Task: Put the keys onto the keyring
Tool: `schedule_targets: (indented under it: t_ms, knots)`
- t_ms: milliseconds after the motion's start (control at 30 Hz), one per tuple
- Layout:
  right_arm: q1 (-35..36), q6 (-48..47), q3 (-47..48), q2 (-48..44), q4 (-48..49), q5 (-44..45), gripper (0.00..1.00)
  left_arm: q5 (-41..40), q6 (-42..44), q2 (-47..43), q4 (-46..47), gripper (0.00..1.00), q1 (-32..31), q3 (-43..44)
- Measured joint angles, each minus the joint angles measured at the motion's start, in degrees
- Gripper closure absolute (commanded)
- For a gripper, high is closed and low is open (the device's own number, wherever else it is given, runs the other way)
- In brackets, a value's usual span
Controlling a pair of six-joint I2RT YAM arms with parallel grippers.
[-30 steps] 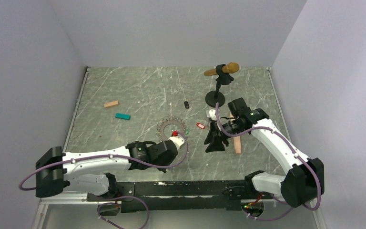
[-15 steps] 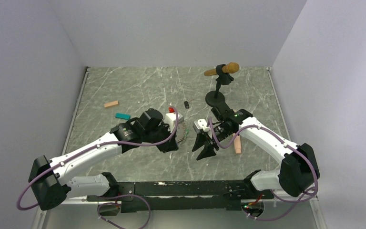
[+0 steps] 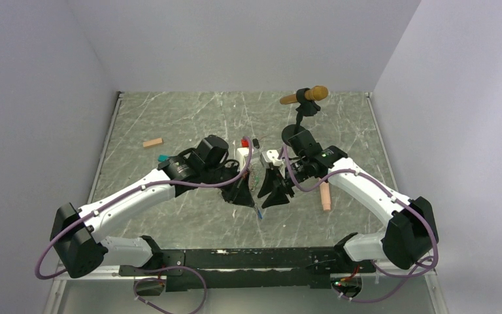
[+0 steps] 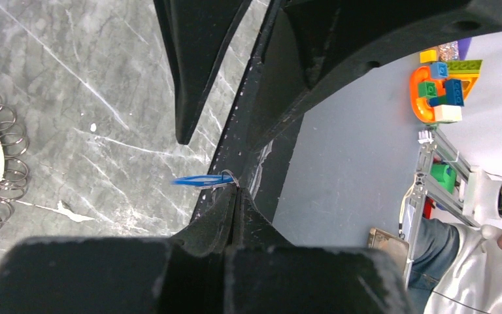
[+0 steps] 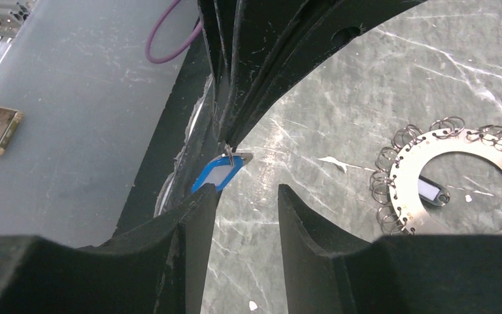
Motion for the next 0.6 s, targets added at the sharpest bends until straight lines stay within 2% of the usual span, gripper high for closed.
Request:
schedule_targets:
  t_ms: [267, 600]
  knots:
    - [0.76, 0.28, 0.02, 0.33, -1.11, -1.42, 0.64, 2.12, 0.02, 0.02, -0.9, 1.0, 0.31, 0.15]
    - [1.27, 0.61, 0.04, 1.31, -1.42, -1.68, 0.62, 1.75, 1.25, 0.02, -3.21, 1.0, 0.85, 0.22]
